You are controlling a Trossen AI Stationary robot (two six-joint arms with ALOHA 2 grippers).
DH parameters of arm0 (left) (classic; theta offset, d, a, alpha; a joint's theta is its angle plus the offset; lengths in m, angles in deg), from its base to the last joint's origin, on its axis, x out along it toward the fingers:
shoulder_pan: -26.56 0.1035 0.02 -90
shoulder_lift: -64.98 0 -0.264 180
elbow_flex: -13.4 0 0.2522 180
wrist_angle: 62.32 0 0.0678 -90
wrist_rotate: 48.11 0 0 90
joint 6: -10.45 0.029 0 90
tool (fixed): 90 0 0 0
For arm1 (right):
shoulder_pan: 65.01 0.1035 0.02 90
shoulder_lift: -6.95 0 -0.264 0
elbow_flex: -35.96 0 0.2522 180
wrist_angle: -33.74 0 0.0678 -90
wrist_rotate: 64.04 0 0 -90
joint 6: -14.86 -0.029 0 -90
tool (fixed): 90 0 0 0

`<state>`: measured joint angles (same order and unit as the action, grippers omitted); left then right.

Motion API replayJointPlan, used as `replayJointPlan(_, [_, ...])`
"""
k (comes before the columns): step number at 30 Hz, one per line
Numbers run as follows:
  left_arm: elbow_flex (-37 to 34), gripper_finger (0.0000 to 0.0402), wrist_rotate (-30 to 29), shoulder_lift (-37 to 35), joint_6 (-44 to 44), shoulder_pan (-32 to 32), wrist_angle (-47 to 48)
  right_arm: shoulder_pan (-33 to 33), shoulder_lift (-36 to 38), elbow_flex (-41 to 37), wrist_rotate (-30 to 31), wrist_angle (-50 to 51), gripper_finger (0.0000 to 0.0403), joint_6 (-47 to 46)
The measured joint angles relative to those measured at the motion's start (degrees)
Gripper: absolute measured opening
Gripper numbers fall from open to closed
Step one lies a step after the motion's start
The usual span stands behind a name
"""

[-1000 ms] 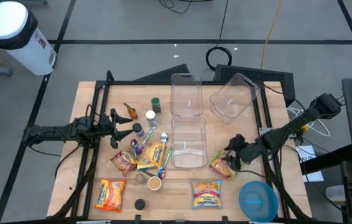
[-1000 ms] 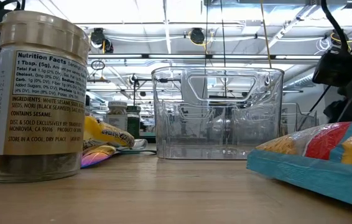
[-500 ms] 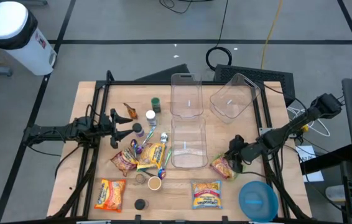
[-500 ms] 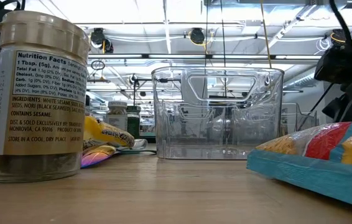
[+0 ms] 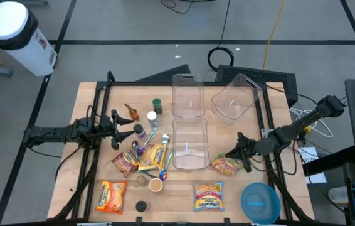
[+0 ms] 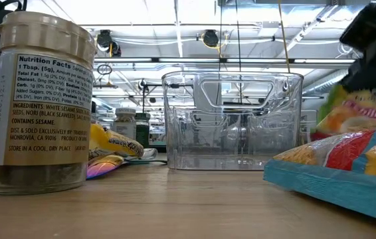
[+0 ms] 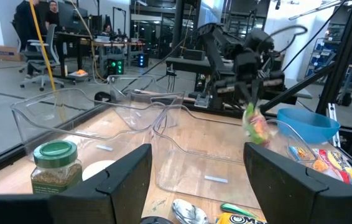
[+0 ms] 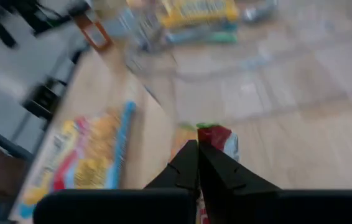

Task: Pick & Place Food Item
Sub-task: Put the green noodle pack into the top right transparent bin

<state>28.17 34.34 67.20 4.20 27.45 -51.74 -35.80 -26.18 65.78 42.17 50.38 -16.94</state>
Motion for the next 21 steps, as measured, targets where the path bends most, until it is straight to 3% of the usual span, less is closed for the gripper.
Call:
replayJointPlan(6, [0.00, 0.0262, 0.00, 0.00, 0.01, 0.01, -0.02, 0.00, 9.56, 0.00, 0.83, -5.79, 0.0001, 8.16])
replayJointPlan(10, [0.00, 0.0262, 0.00, 0.00, 0.00, 0.00, -0.02, -0.02, 14.03, 0.00, 7.65, -12.42, 0.0000, 16.64])
replayJointPlan(16, [0.00, 0.0262, 0.00, 0.00, 0.01, -0.01, -0.02, -0.02, 17.38, 0.02, 29.60, -22.80, 0.0000, 33.43])
replayJointPlan(21, [0.00, 0.0262, 0.00, 0.00, 0.01, 0.01, -0.02, -1.24, 17.67, 0.02, 53.52, -33.39, 0.0000, 57.49])
